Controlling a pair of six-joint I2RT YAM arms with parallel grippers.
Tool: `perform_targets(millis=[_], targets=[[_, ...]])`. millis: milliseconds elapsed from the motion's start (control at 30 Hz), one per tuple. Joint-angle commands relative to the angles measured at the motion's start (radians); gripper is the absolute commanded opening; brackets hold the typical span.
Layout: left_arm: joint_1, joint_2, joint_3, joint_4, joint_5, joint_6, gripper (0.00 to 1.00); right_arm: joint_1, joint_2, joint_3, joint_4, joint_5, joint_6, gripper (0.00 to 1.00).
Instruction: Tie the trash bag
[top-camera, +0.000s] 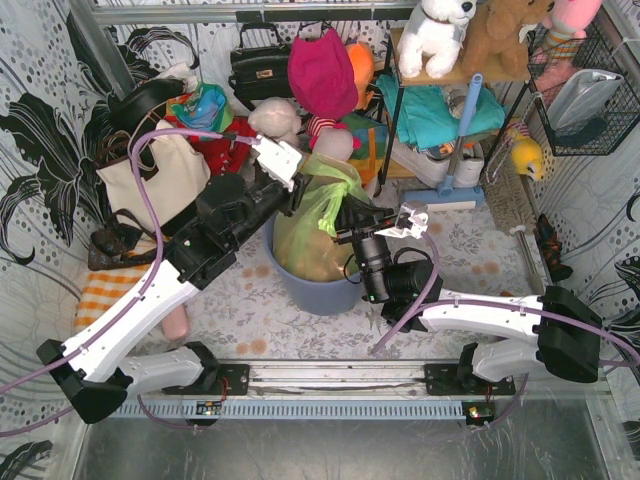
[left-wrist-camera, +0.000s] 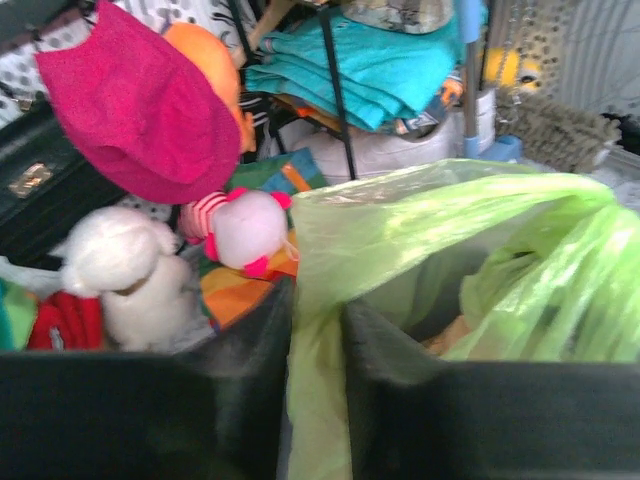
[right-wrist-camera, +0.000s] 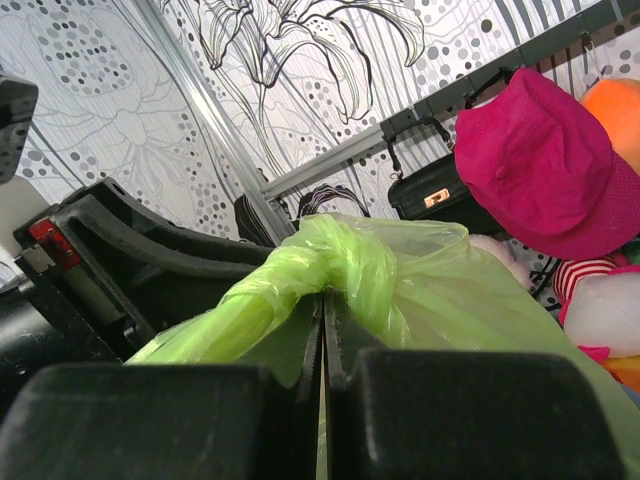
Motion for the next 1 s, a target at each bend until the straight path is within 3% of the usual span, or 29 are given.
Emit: perform_targets(millis=[0, 67, 133, 700, 967], targets=[[0.007, -0.003, 0.048, 0.054, 0.097, 0.013, 0.22, 0.006, 0.0, 0.003, 0.031, 0.015, -0.003, 0.0], [0.007, -0.011, 0.048, 0.03, 0.119, 0.018, 0.05, 0.006, 0.007, 0.006, 0.036, 0.016, -0.01, 0.0], [0.007, -0.025, 0.04, 0.009, 0.133, 0.014, 0.02, 0.006, 0.019, 0.012, 0.041, 0.023, -0.019, 0.0], [0.007, -0.134, -0.002, -0.221, 0.346, -0.072, 0.0, 0.006, 0.158, 0.106, 0.247, -0.045, -0.147, 0.0], [0.007, -0.158, -0.066, -0.199, 0.457, -0.116, 0.0, 0.007, 0.192, 0.134, 0.324, -0.137, -0.216, 0.0]])
